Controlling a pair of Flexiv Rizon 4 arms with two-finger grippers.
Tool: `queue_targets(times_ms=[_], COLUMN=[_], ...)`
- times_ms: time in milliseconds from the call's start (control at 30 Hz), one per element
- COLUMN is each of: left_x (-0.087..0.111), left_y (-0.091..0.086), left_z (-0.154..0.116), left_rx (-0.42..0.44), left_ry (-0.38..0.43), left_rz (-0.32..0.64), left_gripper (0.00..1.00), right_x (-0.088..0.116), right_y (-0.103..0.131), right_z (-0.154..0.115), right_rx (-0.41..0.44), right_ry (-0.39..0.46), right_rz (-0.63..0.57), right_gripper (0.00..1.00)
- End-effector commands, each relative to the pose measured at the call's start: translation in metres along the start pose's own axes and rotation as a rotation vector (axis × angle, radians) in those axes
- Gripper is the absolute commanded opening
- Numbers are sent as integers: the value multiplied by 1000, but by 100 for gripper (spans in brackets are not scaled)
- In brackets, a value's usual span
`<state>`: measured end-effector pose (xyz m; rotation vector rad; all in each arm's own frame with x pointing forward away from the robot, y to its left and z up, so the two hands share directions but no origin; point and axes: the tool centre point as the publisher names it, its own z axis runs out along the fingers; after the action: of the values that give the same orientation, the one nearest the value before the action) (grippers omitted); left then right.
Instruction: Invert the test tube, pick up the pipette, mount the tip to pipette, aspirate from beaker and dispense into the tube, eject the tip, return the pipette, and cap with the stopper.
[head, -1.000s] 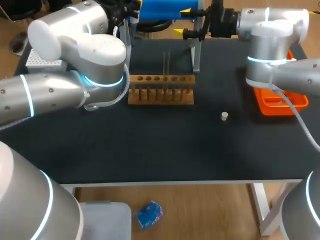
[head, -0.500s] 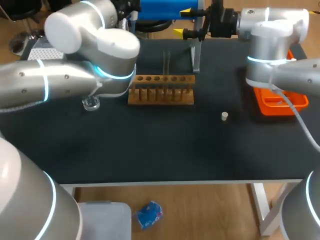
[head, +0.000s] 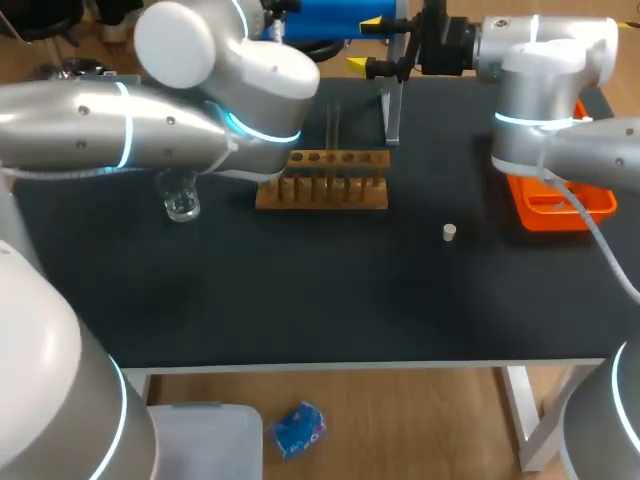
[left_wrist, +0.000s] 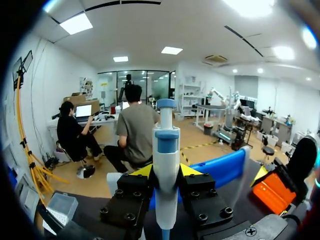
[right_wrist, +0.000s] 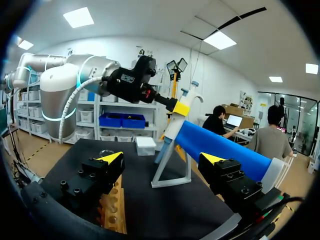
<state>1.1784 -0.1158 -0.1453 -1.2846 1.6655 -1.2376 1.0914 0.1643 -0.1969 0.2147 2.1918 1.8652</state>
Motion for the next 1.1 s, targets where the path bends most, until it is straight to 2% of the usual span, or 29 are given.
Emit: queue_targets(times_ms=[33, 600, 1100], left_x=[6, -5, -12], left_y=[-2, 28, 41], left_z=[-1, 4, 17], left_rx=[-63, -130, -182], left_ry=[-61, -91, -105], left_rz=[-7, -60, -86], left_gripper=[0, 0, 0], right_x=[0, 0, 0], right_y=[0, 0, 0], right_z=[-1, -1, -1], right_rx=[1, 1, 1], right_ry=[0, 0, 0], right_rz=[-1, -1, -1], right_gripper=[100, 100, 100])
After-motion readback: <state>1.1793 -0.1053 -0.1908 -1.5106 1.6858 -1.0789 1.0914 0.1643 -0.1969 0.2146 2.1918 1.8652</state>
